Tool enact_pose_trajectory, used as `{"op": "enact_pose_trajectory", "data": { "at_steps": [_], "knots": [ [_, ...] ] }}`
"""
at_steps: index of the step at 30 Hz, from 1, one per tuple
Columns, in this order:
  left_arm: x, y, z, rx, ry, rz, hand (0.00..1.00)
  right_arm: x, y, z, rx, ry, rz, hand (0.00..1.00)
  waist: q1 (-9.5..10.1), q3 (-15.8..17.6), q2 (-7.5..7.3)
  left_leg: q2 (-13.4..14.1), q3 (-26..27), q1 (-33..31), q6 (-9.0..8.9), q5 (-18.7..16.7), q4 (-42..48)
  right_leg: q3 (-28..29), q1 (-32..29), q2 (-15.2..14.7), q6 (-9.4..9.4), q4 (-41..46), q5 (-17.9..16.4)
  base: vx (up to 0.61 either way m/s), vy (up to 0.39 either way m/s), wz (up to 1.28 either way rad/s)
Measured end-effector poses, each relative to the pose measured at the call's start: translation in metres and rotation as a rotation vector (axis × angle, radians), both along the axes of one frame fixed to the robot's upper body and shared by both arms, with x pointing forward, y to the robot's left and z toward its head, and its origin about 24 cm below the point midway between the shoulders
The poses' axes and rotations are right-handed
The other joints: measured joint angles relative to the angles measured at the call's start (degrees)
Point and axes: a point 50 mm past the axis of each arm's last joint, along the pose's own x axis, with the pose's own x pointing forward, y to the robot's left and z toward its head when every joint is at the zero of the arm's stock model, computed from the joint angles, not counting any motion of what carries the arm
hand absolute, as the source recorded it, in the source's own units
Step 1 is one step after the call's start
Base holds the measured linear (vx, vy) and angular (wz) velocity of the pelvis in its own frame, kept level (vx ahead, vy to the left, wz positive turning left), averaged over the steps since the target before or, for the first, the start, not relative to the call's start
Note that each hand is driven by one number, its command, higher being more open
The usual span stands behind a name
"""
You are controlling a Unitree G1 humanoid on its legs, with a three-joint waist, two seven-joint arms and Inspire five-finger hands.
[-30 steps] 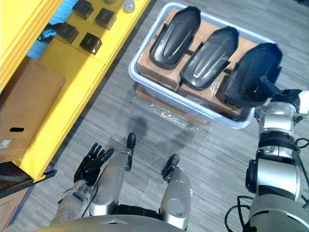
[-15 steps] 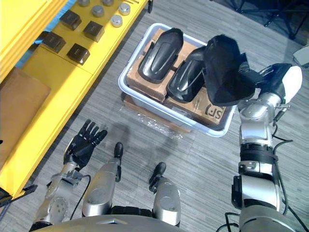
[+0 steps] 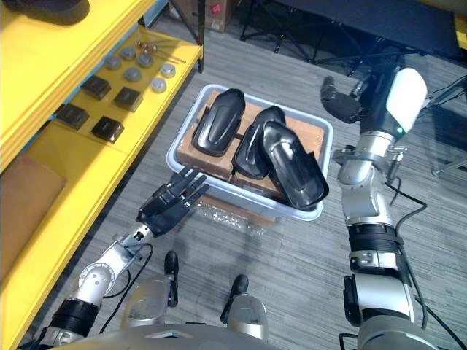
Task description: Walk over and take three plastic housings, then place them on the shelf
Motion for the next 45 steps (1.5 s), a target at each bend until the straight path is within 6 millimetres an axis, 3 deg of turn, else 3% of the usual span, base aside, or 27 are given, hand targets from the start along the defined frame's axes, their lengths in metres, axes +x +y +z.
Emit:
{"op": "enact_pose_trajectory", "data": {
  "at_steps": [5,6,12,15,17,21,23,27,32,36,40,45],
  "knots": [
    [0.005,-0.003,-0.001,-0.01,0.028,0.026,1.0,-0.001,0.015,-0.028,0.037,0.08,0.061,0.0,-0.68,-3.11,-0.47,-0.21,0.86,2.39,-0.31,0.31,-1.65,0.48,1.35,0.0,0.01,-0.88,0.09,0.07,-0.009,-0.07],
    [0.006,-0.002,-0.002,-0.002,0.032,0.044,1.0,-0.001,0.016,-0.032,0.04,0.109,0.071,1.0,-1.05,-3.45,-0.33,-0.25,0.98,2.49,-0.33,0.4,-1.69,0.55,1.37,-0.03,0.04,-0.89,0.15,0.04,-0.001,-0.05],
    [0.007,0.002,-0.005,0.034,0.057,0.093,1.0,-0.008,0.008,-0.059,0.056,0.295,0.062,1.0,-1.52,-4.3,0.0,-0.56,1.28,4.12,-0.27,1.44,-3.67,1.17,1.89,-0.09,0.04,-1.02,0.33,-0.02,0.007,-0.02],
    [0.006,0.005,-0.007,0.073,0.059,0.14,1.0,-0.016,0.004,-0.087,0.081,0.507,0.093,1.0,-1.62,-4.79,0.4,-0.71,1.15,4.14,-0.19,1.87,-4.63,1.27,1.84,-0.09,0.05,-1.19,0.34,-0.06,0.013,0.02],
    [0.001,0.01,-0.008,0.076,0.067,0.161,1.0,-0.023,0.003,-0.124,0.102,0.784,0.116,1.0,-1.45,-4.79,0.41,-0.65,1.03,3.86,-0.4,2.33,-5.05,1.29,1.37,0.04,0.05,-1.25,0.33,-0.07,0.004,0.02],
    [-0.019,0.013,-0.01,0.104,0.081,0.179,1.0,-0.054,0.001,-0.187,0.231,1.054,0.017,1.0,-0.8,-4.72,0.39,-0.72,-0.44,2.51,-0.16,3.31,-5.98,-0.05,0.5,0.32,-0.06,-1.44,0.23,-0.06,-0.003,0.18],
    [-0.025,0.012,-0.009,0.117,0.076,0.175,1.0,-0.064,-0.004,-0.199,0.255,1.08,-0.064,1.0,0.26,-4.52,0.47,-0.69,-0.67,1.26,-0.04,3.72,-5.9,-0.22,-0.47,0.39,0.04,-1.47,0.32,-0.05,0.003,0.08],
    [-0.026,0.015,-0.004,0.211,0.034,0.172,1.0,-0.062,-0.015,-0.187,0.25,0.941,-0.185,1.0,0.45,-4.15,0.12,-0.77,-1.92,-0.76,-0.02,3.68,-3.99,-1.48,-0.95,0.35,-0.03,-1.25,0.72,-0.02,0.014,0.16],
    [-0.02,0.023,0.015,0.421,-0.11,0.239,1.0,-0.037,-0.027,-0.139,0.371,0.58,-0.217,1.0,1.13,-1.13,-0.01,-0.05,-2.22,-4.44,0.21,1.85,1.0,-1.38,-2.62,0.62,-0.29,-0.47,0.88,-0.04,0.02,0.01],
    [-0.025,0.039,0.023,0.512,-0.157,0.373,1.0,-0.036,-0.027,-0.103,0.448,0.345,-0.139,1.0,1.08,1.35,1.25,0.07,-2.71,-5.48,0.11,0.84,3.6,-1.49,-2.93,0.41,-0.51,0.97,0.64,-0.02,0.014,0.04],
    [-0.049,0.063,0.027,0.484,-0.164,0.56,1.0,-0.069,-0.02,-0.088,0.495,0.127,-0.052,1.0,1.12,1.58,1.66,0.08,-2.49,-5.96,0.1,-0.92,5.62,-1.28,-2.88,0.12,-0.49,1.29,-0.16,0.04,0.005,-0.04],
    [-0.064,0.067,0.043,0.34,-0.25,0.702,1.0,-0.113,-0.005,-0.106,0.659,0.018,0.051,1.0,-0.57,1.57,1.65,1.04,0.52,-5.89,0.14,-5.03,9.89,1.87,-2.83,-0.03,-0.11,1.42,-0.45,0.05,0.024,-0.29]
  ]
}}
